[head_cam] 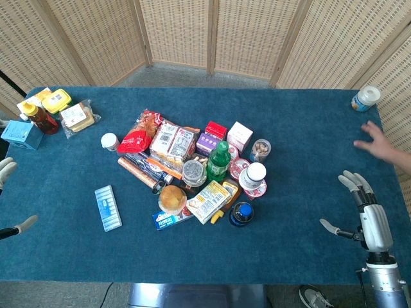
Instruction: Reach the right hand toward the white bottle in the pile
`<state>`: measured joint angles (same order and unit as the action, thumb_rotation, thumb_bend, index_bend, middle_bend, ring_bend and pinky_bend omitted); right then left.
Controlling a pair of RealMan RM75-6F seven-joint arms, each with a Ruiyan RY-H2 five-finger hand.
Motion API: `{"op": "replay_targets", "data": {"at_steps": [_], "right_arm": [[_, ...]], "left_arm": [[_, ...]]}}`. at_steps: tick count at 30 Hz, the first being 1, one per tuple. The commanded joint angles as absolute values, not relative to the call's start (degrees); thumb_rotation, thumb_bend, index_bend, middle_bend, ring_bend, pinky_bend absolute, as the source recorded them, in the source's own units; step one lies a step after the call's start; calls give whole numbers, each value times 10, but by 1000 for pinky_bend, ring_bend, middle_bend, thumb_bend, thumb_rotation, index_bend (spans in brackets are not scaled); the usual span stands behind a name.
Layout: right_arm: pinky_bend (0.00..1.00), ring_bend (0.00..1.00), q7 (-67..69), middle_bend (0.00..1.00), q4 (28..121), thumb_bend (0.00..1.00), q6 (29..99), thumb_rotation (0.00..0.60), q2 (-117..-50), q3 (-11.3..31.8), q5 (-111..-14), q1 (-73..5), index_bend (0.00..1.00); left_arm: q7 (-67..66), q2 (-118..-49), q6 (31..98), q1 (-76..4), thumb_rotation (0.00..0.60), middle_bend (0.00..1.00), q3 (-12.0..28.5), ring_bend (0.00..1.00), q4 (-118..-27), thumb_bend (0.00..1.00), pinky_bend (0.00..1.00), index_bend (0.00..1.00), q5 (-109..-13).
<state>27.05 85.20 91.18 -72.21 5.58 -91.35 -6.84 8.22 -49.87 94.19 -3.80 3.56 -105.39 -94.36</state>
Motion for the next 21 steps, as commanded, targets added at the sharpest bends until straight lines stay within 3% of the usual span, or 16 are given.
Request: {"op": "replay_targets", "data": {"at_steps": [1,12,21], "right_arm": [[0,0,272,0,851,0,911,600,-723,55,-913,-69,127],[0,0,281,0,855,0,870,600,-731,59,-904,-93,113],[0,0,232,0,894,0,783,600,-739,91,-867,-155,0]], "left_arm": [[83,-498,942,-38,600,0,35,0,-1054,128,0,0,-943],[90,-495,953,-34,600,0,37,0,-1056,128,0,0,-948],[96,-493,952,-34,600,0,38,0,-1051,128,0,0,-942]]}}
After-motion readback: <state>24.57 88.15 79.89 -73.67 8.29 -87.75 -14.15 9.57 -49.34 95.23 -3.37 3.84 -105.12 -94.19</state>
